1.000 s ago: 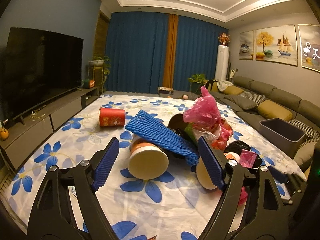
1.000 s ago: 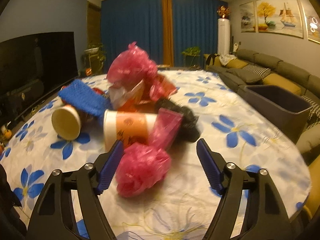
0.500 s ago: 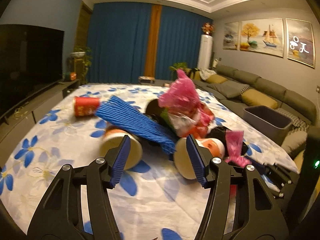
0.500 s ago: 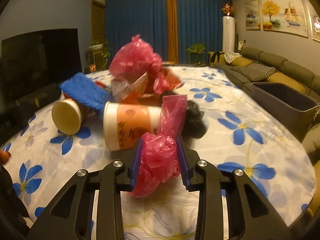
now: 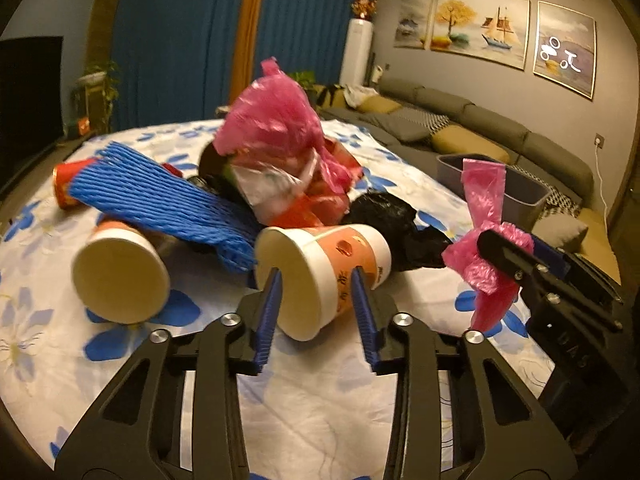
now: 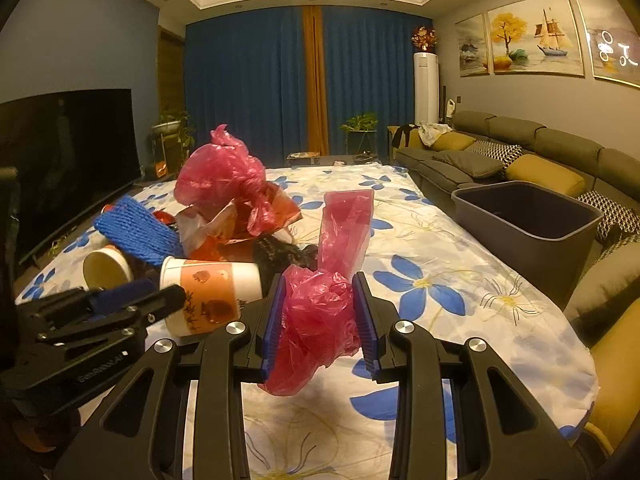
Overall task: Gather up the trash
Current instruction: 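Carry the pink bag and paper cup to the grey bin and release both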
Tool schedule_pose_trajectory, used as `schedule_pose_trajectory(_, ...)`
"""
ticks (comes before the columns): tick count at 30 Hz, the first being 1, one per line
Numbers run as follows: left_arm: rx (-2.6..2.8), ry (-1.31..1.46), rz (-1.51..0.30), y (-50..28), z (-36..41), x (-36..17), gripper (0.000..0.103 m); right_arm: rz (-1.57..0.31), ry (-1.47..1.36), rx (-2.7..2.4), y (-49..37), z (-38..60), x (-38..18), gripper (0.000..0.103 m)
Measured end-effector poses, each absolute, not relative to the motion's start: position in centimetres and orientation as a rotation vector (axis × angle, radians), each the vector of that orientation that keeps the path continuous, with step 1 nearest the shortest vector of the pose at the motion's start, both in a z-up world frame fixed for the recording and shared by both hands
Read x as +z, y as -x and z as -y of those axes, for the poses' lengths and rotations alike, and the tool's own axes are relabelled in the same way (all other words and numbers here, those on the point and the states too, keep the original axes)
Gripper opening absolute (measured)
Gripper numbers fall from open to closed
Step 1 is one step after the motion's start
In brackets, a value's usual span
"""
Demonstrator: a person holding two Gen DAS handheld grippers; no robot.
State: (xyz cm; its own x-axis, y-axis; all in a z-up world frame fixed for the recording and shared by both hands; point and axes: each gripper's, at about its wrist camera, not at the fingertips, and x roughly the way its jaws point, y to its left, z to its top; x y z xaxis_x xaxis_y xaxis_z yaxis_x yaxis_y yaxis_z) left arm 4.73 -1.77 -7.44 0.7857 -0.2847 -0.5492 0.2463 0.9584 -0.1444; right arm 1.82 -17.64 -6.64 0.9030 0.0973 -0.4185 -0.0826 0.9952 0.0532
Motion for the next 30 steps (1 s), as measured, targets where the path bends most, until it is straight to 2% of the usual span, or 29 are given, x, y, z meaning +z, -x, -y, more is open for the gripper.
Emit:
schedule_pose_trajectory(3, -0.326, 0.082, -0.627, -5.4, 1.9, -7.9, 0.015, -0.430, -0.041, 0.090, -2.0, 17.9, -6.6, 0.034)
schedule_pose_trajectory(7, -0.357, 0.086, -0.630, -5.7, 2.3, -8.2, 0.011, -0.429, -0.049, 0.088, -2.1, 18.4, -6.5, 0.034)
schedule_pose_trajectory(11, -0.370, 0.085, -0.600, -4.6, 2.8, -7.8, 0.002, -0.430, -0.054, 0.085, -2.1, 18.8, -6.4, 0.034)
schedule_pose_trajectory(21, -0.388, 0.088, -0.461, -1.6, 2.4, -3.0, 0.002, -0.408, -0.073, 0.072, -1.8, 19.9, -5.6, 0.035)
schedule_pose_trajectory(30, -0.430, 0.060, -0.417, -2.6, 5.0, -0.5, 0.002, -0.362, -0.082, 0.049, -2.3, 22.3, -3.5, 0.035)
